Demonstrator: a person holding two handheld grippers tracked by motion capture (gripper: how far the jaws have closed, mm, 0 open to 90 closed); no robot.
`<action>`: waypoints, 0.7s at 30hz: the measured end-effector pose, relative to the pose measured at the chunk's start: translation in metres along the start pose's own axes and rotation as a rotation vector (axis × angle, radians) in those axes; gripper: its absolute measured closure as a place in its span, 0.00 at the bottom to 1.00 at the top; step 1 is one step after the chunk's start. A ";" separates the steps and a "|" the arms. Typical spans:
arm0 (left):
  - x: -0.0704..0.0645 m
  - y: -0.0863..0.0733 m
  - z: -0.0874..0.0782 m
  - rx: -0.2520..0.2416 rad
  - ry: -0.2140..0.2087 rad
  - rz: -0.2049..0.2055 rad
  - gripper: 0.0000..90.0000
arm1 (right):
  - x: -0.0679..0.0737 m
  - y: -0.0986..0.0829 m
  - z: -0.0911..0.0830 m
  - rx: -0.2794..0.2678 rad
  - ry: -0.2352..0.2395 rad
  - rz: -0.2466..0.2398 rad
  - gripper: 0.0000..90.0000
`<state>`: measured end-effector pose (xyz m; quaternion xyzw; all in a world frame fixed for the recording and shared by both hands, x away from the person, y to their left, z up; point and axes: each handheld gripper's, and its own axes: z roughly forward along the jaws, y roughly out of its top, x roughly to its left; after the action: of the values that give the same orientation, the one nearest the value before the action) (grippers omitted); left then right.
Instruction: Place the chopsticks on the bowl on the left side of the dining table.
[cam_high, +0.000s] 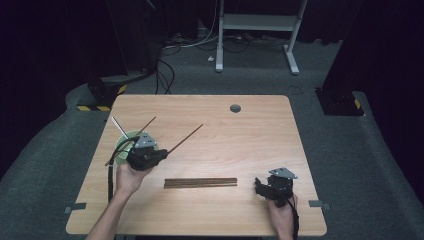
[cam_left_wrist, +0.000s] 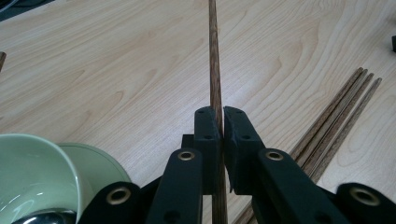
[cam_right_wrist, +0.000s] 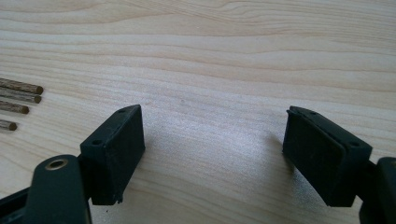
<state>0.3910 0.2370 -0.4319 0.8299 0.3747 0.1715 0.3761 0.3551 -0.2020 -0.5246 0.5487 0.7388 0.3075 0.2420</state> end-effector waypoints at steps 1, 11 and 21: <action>0.000 0.000 0.000 0.000 0.001 0.001 0.93 | 0.000 0.000 0.000 0.000 0.000 0.000 0.23; 0.003 0.000 -0.008 -0.012 0.005 -0.011 0.93 | 0.000 0.000 0.000 0.000 0.000 0.000 0.23; 0.010 -0.002 -0.019 -0.028 0.018 -0.027 0.93 | 0.000 0.000 0.000 0.000 0.000 0.000 0.23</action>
<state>0.3858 0.2548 -0.4215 0.8178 0.3866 0.1793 0.3867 0.3551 -0.2020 -0.5246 0.5487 0.7388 0.3075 0.2419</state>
